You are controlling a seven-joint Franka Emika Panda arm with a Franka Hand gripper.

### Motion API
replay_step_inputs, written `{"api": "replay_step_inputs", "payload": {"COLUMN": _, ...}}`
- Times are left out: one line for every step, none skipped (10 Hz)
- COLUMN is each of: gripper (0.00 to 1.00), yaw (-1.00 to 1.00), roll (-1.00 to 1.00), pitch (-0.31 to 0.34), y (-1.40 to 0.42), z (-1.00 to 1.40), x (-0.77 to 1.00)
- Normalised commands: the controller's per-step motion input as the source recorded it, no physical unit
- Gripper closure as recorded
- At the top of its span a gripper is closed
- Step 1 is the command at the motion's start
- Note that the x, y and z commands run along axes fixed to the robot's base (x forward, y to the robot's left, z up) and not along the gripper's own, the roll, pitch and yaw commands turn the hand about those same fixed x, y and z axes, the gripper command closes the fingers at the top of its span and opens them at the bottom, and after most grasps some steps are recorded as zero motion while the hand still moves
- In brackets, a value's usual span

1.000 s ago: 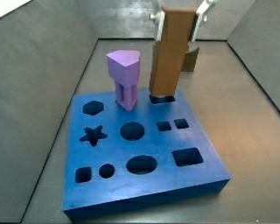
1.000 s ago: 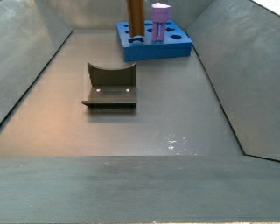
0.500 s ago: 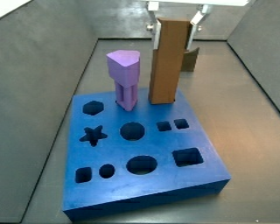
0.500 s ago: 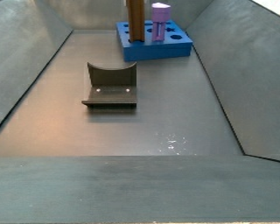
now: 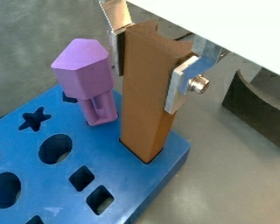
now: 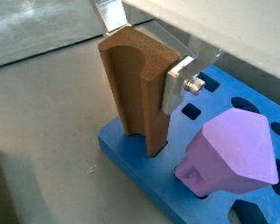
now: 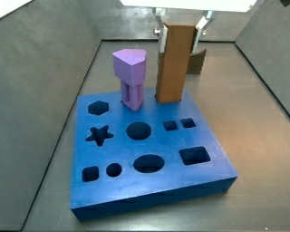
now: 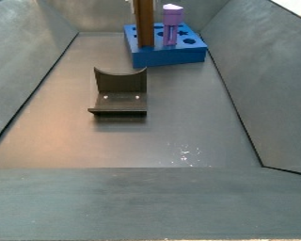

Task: Pick up the arch object. Move up. Move to above the board. Insert the arch object.
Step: Insert the arch object.

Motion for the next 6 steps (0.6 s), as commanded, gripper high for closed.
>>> {"api": "replay_step_inputs", "payload": {"gripper": 1.0, "yaw": 0.01, "roll": 0.15, "pitch": -0.221, "y": -0.43, "z": -0.78, "x": -0.19}}
{"api": "replay_step_inputs", "payload": {"gripper": 1.0, "yaw": 0.01, "roll": 0.19, "pitch": -0.196, "y": -0.43, "z": -0.78, "x": -0.22}}
{"api": "replay_step_inputs", "payload": {"gripper": 1.0, "yaw": 0.01, "roll": 0.21, "pitch": -0.189, "y": -0.36, "z": -0.76, "x": -0.17}}
{"api": "replay_step_inputs", "payload": {"gripper": 1.0, "yaw": 0.0, "roll": -0.1, "pitch": -0.027, "y": 0.07, "z": 0.01, "x": -0.01}}
{"api": "replay_step_inputs", "payload": {"gripper": 1.0, "yaw": 0.0, "roll": 0.0, "pitch": -0.004, "y": 0.0, "z": 0.0, "x": 0.0}}
{"api": "replay_step_inputs", "payload": {"gripper": 1.0, "yaw": 0.0, "roll": 0.0, "pitch": 0.0, "y": 0.0, "z": 0.0, "x": 0.0}}
